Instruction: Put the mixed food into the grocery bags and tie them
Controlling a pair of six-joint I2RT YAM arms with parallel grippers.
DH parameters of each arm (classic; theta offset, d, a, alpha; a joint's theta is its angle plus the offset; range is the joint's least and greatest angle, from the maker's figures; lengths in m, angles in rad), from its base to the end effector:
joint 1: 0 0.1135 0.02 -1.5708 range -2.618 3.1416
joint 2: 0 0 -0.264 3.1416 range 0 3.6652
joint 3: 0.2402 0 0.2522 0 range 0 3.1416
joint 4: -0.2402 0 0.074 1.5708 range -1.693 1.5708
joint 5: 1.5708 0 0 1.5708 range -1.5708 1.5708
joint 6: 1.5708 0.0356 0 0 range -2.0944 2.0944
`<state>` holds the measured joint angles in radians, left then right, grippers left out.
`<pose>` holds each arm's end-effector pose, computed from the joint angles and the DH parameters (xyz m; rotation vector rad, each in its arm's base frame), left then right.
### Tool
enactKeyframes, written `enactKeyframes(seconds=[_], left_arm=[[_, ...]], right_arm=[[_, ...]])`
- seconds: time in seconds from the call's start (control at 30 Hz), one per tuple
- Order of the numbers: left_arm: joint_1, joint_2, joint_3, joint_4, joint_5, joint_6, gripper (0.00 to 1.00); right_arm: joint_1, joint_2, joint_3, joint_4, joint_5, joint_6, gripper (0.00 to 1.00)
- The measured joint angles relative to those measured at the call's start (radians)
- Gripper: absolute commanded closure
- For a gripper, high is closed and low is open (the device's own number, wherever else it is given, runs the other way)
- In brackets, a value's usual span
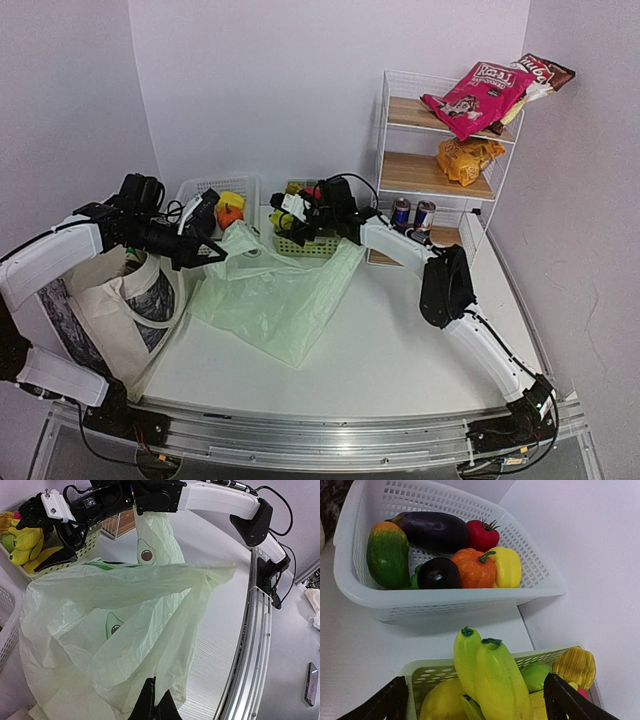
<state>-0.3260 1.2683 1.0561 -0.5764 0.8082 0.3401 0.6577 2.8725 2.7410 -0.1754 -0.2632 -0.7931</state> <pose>0.2409 -0.1086 0.3026 1.0852 1.9510 -0.9338 0.4918 0.3915 0.1783 -1.3695 1.2728 0.1536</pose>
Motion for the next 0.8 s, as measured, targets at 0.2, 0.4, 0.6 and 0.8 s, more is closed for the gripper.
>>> enactKeyframes(seconds=[0.2, 0.4, 0.6, 0.8], left_arm=[[0.000, 0.012, 0.000, 0.000, 0.000, 0.000, 1.00], [0.000, 0.012, 0.003, 0.000, 0.000, -0.001, 1.00], [0.000, 0.012, 0.004, 0.001, 0.000, -0.004, 1.00], [0.000, 0.010, 0.004, 0.010, -0.009, -0.021, 1.00]], right_arm=[[0.002, 0.010, 0.002, -0.007, 0.001, -0.059, 0.47], [0.002, 0.022, 0.014, -0.010, 0.003, -0.054, 0.57], [0.006, 0.022, 0.007, -0.006, 0.020, -0.057, 0.71], [0.016, -0.027, -0.088, 0.047, 0.019, -0.092, 1.00]])
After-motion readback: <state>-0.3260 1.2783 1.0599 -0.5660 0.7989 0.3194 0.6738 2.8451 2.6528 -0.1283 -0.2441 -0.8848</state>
